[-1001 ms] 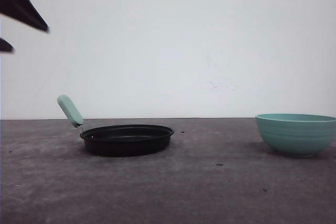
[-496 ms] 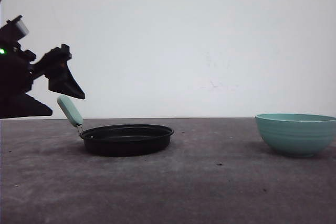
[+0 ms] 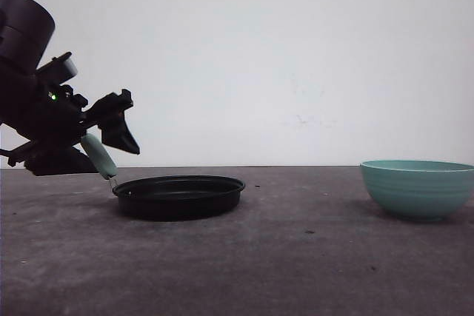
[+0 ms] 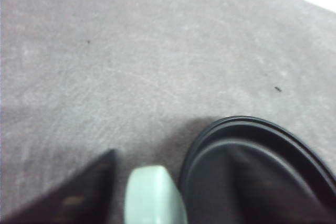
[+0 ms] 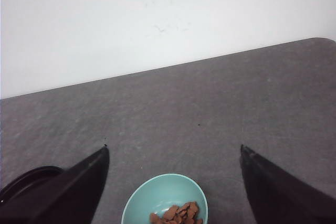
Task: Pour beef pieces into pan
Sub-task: 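Reach the left gripper down and grasp the pan's mint-green handle, then lift the black pan with the left gripper toward the bowl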
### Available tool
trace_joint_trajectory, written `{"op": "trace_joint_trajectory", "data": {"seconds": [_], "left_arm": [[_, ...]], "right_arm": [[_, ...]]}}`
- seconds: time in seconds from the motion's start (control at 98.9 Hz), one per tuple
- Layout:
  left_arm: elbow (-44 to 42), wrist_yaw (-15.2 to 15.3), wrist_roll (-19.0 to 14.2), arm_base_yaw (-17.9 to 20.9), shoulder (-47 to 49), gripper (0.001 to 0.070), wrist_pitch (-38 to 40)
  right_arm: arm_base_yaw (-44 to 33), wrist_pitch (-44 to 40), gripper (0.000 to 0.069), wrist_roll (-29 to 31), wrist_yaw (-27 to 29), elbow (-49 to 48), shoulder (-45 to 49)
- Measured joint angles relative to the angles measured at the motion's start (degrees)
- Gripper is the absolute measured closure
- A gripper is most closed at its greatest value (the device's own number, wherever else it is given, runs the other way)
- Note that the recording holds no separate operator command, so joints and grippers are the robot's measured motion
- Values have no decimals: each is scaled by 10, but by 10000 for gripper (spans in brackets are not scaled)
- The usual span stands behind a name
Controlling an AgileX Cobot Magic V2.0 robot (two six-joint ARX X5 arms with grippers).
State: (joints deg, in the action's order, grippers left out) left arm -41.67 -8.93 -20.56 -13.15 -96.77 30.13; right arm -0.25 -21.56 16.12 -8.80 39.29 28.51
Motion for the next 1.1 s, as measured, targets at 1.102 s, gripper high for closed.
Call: {"op": "trace_joint_trajectory", "data": {"seconds": [1.102], "left_arm": [[-1,-79,-48,-30,546,653,-389]], "right_arm": [[0,65,206,24,-17,0,373]]}}
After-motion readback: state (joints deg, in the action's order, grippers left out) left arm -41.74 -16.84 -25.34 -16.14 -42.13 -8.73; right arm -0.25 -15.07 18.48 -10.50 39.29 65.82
